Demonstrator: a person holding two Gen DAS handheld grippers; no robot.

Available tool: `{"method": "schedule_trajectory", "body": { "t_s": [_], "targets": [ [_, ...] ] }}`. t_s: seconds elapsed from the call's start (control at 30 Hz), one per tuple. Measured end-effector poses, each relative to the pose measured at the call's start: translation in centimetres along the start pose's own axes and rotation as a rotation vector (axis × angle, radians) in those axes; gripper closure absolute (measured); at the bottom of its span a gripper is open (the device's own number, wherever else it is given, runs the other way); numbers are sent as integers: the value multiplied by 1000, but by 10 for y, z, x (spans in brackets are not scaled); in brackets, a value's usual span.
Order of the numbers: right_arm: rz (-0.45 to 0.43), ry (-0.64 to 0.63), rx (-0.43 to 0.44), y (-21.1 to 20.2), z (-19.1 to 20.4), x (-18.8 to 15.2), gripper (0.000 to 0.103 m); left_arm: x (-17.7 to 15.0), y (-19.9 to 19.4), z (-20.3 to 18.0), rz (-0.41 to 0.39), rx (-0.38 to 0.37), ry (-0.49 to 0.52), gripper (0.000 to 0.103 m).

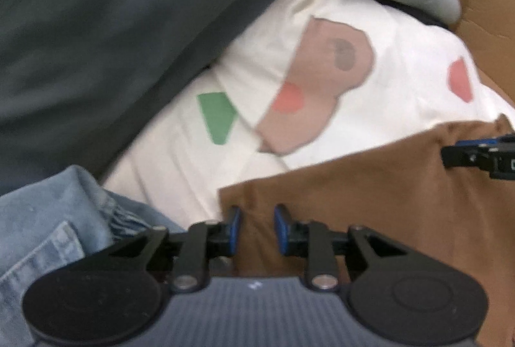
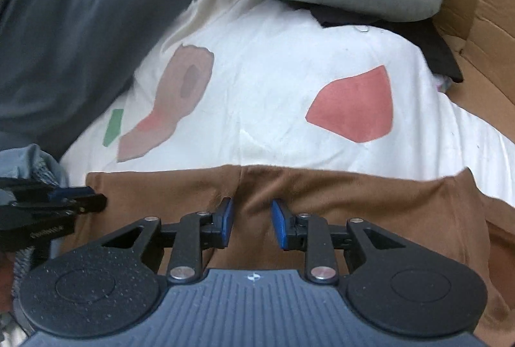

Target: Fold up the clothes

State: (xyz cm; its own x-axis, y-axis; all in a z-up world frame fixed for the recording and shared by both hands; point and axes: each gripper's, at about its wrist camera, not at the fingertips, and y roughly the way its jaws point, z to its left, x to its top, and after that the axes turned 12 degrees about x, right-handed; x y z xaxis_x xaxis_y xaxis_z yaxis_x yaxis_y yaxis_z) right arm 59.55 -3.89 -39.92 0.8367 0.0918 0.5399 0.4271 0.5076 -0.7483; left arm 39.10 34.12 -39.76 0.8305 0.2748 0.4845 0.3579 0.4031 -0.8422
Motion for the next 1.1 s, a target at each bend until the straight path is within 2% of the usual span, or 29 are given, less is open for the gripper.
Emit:
{"method": "schedule_trajectory", "body": {
  "t_s": [0.17, 0.27, 0.43, 0.6, 0.73, 0.87, 1.1],
  "targets": [
    [11, -32, -19, 12, 6, 13, 74, 3, -1, 5, -9, 26, -24, 76],
    [19, -40, -24, 16, 9, 19, 74, 7, -16, 3, -53, 11, -31, 77],
    [32, -22, -18, 19, 8, 25, 74, 8, -34, -15, -90, -88, -49, 78],
    [1, 20, 62, -7, -4, 29, 73, 11, -39, -51, -113, -161, -11, 82],
    [-30, 8, 22, -34, -21, 27, 73, 13, -33, -72, -104, -182, 5, 82],
    [-42, 2, -28, -54, -44, 22, 73, 14, -19, -79, -85, -146, 22, 82],
    [5, 17, -128, -61, -90, 4, 73, 24, 2, -61, -69, -74, -43, 82]
  ]
}}
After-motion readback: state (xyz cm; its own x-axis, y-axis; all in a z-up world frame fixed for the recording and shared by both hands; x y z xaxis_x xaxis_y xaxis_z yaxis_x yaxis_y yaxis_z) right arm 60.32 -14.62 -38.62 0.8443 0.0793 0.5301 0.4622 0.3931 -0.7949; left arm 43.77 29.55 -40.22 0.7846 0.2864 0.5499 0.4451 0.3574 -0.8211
